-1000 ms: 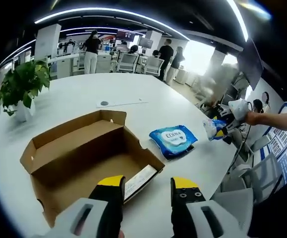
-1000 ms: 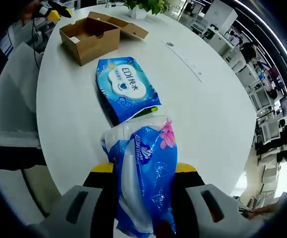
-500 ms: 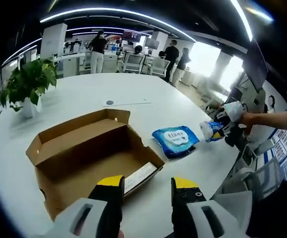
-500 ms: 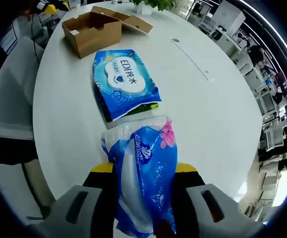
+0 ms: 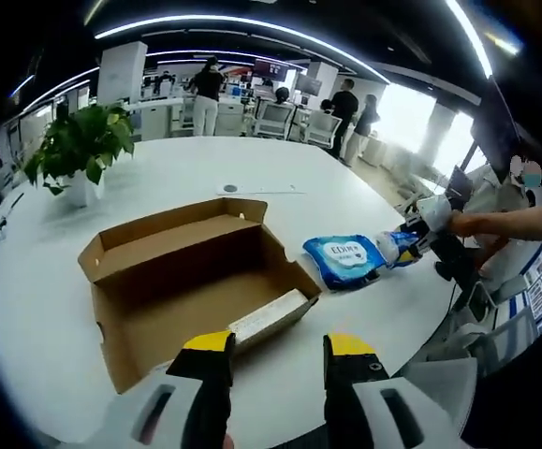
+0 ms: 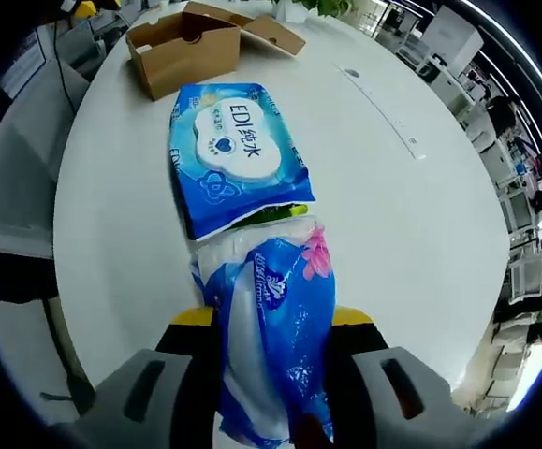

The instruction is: Operate the shoe box by opening the lid, removing the specified soft item, and placing it in the target area until the item is outside and the box remains undamaged.

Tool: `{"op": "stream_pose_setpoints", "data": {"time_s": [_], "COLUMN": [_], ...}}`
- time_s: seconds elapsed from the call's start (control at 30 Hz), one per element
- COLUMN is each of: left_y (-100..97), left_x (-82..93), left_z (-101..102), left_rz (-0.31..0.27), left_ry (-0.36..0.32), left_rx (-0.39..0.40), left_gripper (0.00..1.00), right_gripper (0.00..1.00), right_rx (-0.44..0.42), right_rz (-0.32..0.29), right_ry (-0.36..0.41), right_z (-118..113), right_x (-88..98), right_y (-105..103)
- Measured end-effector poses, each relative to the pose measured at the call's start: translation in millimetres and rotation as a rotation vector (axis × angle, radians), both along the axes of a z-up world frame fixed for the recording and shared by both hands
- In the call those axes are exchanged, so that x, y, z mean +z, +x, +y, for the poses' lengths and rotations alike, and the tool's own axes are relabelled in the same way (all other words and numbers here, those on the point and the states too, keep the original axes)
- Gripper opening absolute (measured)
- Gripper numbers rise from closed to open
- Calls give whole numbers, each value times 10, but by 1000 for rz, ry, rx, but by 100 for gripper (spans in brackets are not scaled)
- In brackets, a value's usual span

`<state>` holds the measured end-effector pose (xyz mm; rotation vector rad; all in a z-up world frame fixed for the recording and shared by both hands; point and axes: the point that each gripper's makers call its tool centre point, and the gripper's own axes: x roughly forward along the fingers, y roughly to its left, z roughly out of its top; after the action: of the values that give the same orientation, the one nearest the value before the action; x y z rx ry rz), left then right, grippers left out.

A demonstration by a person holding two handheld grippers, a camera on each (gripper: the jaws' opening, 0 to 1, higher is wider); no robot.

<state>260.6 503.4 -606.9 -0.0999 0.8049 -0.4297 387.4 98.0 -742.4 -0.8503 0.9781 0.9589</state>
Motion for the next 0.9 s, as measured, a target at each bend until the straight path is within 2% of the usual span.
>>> {"op": "stream_pose_setpoints", "data": {"time_s": [0.37,0.63,0.73,0.9], "left_y": [-127,-125,-113,-97], "left_x": [-32,-40,-50,-53], "left_z": [113,123,130,137], "left_rz": [17,20,22,24], "left_ry": [15,14,14,11], "left_rx": [45,54,54,55], "left_gripper": [38,38,38,38], "right_gripper": [41,45,48,48], "right_rx": [49,73,113,115], "right_rz": [28,27,22,26], "right_ry": [-19,-14,-24,-29], "right_z": [4,64,87,92], "right_x": [-200,-230,-253,-252], "right_y": [50,102,77,73]}}
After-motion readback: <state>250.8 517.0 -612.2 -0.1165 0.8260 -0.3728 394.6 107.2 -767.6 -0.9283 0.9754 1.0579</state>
